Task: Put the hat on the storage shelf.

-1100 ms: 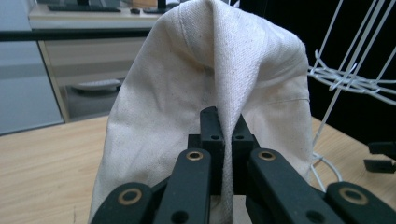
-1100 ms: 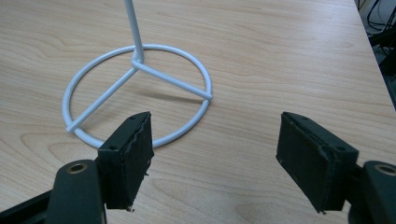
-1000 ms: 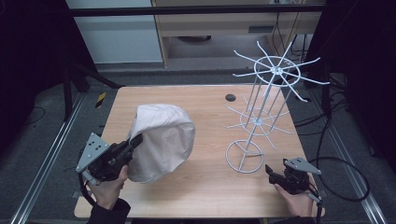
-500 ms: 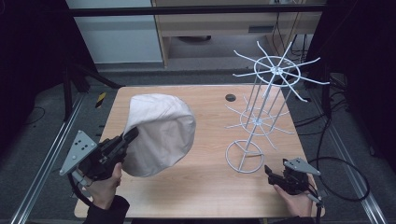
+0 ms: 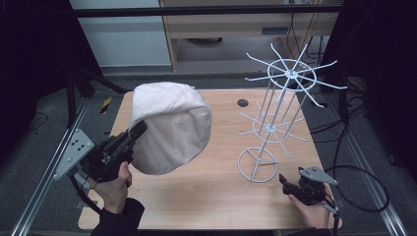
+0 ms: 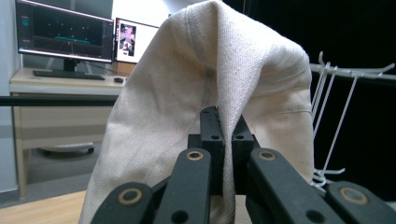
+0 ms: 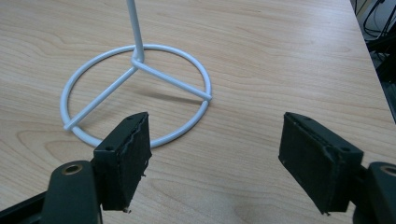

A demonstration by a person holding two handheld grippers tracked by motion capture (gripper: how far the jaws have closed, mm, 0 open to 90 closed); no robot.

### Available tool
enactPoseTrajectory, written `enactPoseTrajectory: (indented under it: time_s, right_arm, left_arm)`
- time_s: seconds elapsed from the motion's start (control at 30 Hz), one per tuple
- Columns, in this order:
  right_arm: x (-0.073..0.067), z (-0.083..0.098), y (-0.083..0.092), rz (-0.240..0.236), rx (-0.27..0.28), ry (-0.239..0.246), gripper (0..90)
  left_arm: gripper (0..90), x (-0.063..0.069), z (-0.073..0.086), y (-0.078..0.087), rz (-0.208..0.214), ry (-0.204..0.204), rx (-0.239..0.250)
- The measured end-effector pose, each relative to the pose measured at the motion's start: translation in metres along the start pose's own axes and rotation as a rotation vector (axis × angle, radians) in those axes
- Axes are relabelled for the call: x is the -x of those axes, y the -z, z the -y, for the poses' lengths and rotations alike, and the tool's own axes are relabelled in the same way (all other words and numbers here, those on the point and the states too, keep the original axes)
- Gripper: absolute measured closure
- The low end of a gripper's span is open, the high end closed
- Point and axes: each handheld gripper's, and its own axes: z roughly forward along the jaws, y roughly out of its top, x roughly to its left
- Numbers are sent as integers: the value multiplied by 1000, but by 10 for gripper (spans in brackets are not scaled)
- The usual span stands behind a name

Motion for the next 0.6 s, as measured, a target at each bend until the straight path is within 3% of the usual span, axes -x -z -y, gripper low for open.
enactPoseTrajectory:
  time_s: [0.1, 0.6]
  right_arm:
    - [0, 0, 0, 0, 2, 4, 248]
    - [0, 0, -1, 1, 7, 8, 246]
  left_arm:
    - [888, 3, -4, -3, 7, 4, 41]
    - [887, 7, -15, -10, 41, 18, 92]
